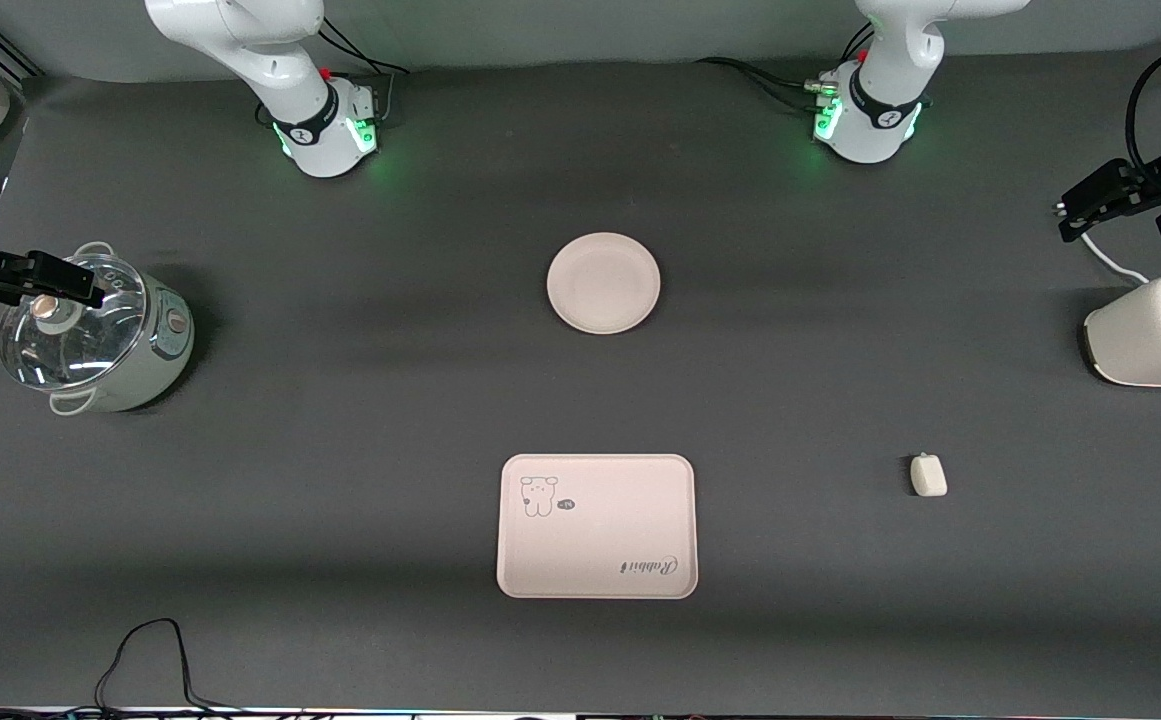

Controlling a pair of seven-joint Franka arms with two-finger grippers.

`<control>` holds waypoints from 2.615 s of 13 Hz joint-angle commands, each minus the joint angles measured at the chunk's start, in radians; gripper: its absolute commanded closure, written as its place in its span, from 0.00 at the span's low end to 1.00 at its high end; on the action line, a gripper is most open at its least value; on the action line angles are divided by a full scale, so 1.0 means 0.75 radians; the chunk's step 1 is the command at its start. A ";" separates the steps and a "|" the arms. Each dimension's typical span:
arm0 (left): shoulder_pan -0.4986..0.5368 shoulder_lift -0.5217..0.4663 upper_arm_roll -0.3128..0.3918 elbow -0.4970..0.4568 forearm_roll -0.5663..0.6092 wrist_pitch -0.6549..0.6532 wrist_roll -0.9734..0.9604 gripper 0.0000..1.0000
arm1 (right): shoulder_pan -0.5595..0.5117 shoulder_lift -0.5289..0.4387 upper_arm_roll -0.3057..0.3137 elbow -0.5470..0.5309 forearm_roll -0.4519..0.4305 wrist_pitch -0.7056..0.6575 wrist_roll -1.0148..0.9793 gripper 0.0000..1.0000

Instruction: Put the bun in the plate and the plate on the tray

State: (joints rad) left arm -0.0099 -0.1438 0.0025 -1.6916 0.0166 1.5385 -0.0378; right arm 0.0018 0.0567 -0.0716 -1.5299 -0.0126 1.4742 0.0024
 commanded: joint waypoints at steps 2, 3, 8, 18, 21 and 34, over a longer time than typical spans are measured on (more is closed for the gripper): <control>-0.001 -0.005 0.003 -0.003 -0.014 0.010 0.001 0.00 | 0.016 -0.016 -0.011 -0.016 -0.018 0.012 -0.050 0.00; 0.001 0.006 0.005 -0.007 -0.016 0.027 0.003 0.00 | 0.016 -0.016 -0.011 -0.016 -0.018 0.012 -0.052 0.00; 0.001 0.265 0.005 -0.058 -0.018 0.331 0.012 0.00 | 0.016 -0.018 -0.011 -0.016 -0.018 0.010 -0.054 0.00; -0.007 0.780 0.003 -0.375 -0.008 1.361 0.014 0.00 | 0.016 -0.012 -0.011 -0.016 -0.016 0.010 -0.054 0.00; -0.007 0.915 0.003 -0.403 0.004 1.566 0.014 0.00 | 0.016 -0.010 -0.013 -0.016 -0.016 0.012 -0.054 0.00; -0.017 0.912 0.001 -0.426 0.002 1.647 -0.019 0.99 | 0.016 -0.010 -0.013 -0.026 -0.016 0.014 -0.054 0.00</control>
State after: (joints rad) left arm -0.0126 0.5884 -0.0028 -1.9979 0.0170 2.7817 -0.0360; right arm 0.0021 0.0584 -0.0716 -1.5343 -0.0126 1.4742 -0.0178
